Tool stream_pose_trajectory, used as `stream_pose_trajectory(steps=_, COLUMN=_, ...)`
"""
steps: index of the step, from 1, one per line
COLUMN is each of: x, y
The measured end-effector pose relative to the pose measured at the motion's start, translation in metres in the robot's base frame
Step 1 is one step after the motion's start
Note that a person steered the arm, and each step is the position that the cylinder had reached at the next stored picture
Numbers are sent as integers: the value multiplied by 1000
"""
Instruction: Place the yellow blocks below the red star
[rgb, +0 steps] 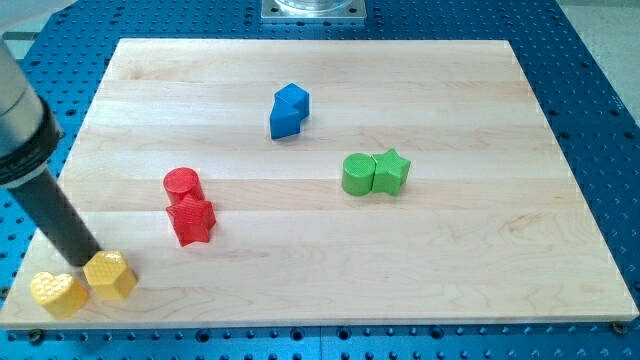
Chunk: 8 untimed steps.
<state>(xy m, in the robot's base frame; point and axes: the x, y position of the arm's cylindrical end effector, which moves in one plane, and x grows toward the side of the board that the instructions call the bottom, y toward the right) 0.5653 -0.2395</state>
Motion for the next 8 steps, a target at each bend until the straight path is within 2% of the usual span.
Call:
stream_pose_trajectory(steps=1, x=26, y=54)
stream_pose_trajectory(steps=2, x=25, y=101)
stream_pose_trajectory(steps=3, x=-7, y=101)
stream_pose_trajectory(steps=5, x=-3, y=231)
stream_pose_trajectory(steps=6, x=54, y=200)
stream_pose_trajectory(steps=7, x=54, y=197)
stream_pose_trajectory(steps=8, x=54, y=168)
